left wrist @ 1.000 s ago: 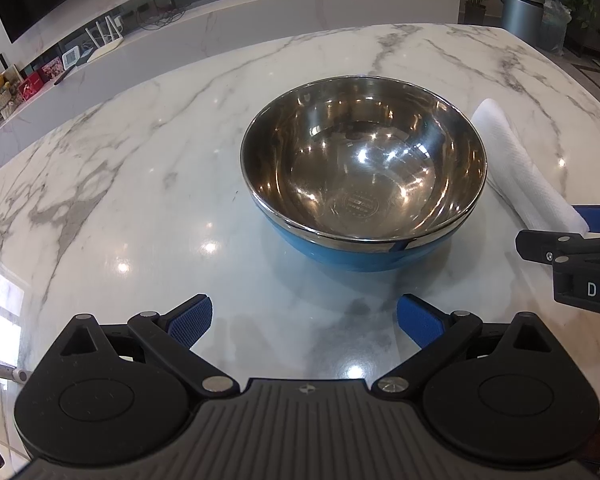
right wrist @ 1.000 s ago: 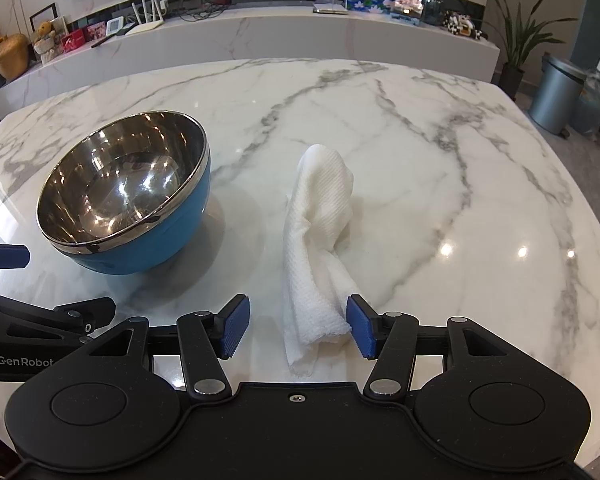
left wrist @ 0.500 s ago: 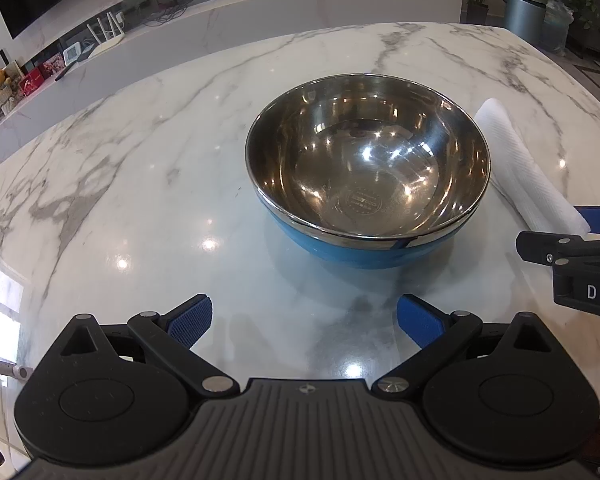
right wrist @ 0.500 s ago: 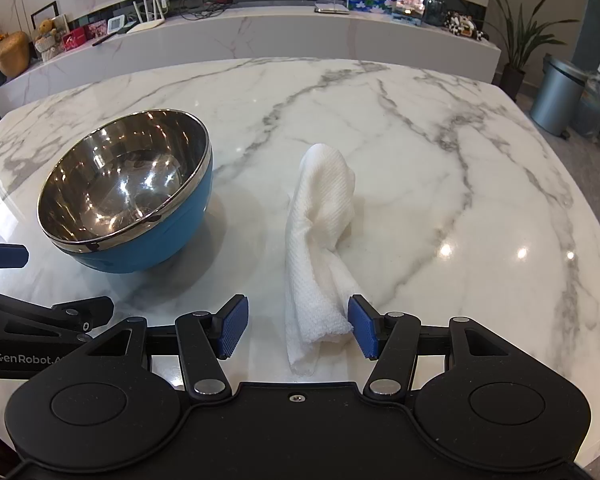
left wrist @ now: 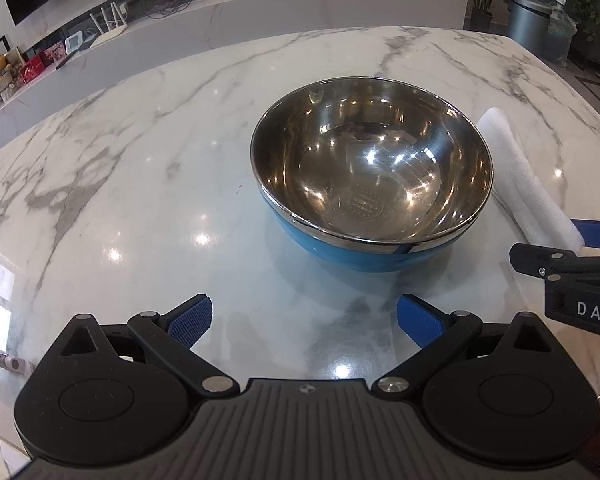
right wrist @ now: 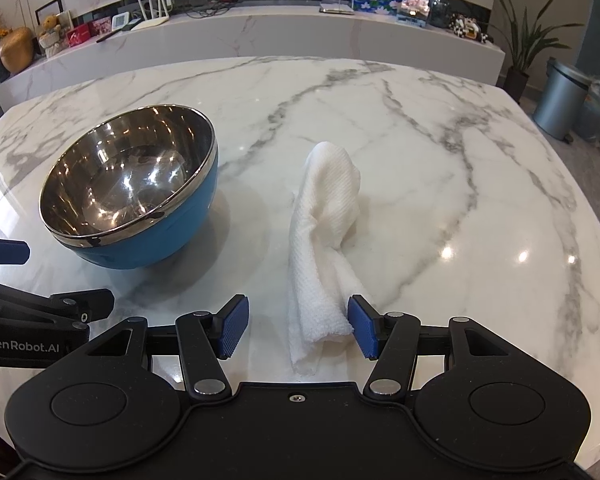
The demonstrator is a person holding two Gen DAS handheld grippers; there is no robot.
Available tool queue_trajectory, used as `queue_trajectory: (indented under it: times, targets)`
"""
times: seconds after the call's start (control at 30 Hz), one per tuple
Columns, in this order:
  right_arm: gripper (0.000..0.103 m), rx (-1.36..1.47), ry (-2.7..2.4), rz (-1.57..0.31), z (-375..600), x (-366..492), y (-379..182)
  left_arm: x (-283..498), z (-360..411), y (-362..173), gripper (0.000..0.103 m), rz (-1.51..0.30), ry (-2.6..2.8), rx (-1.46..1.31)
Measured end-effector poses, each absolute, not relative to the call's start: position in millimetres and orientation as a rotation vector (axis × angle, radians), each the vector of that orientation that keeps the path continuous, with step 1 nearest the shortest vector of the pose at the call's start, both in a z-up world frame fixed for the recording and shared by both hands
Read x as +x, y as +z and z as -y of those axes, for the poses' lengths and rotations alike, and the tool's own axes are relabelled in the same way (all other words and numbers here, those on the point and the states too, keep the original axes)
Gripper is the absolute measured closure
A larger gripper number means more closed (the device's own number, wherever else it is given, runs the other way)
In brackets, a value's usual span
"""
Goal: Clean bowl
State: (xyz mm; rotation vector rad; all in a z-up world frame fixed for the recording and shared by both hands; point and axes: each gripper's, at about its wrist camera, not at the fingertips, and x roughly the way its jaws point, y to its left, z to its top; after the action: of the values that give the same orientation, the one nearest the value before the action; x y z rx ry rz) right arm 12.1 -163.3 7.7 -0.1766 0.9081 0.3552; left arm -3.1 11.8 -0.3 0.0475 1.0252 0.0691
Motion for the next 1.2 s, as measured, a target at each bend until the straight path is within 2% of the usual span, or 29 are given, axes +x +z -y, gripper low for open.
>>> queue_trajectory:
  times: [0.13,0.37,0.47,1.2]
  targets:
    - [0.057,-0.176,0.359,-0.904,163,13,6,-4,-14,1,0.003,-1.027,0.062,0.030]
    - [0.085,-0.243,0.350,-0.891,158,13,1,-8,-14,7,0.003,-1.016,0.034,0.046]
    - [0.092,-0.248,0.348,-0.886,158,13,2,-11,-13,13,0.003,-1.004,0.015,0.052]
    - [0.095,-0.214,0.432,-0.719,163,-5,76,-13,-20,76,0.003,-0.944,-0.033,0.031]
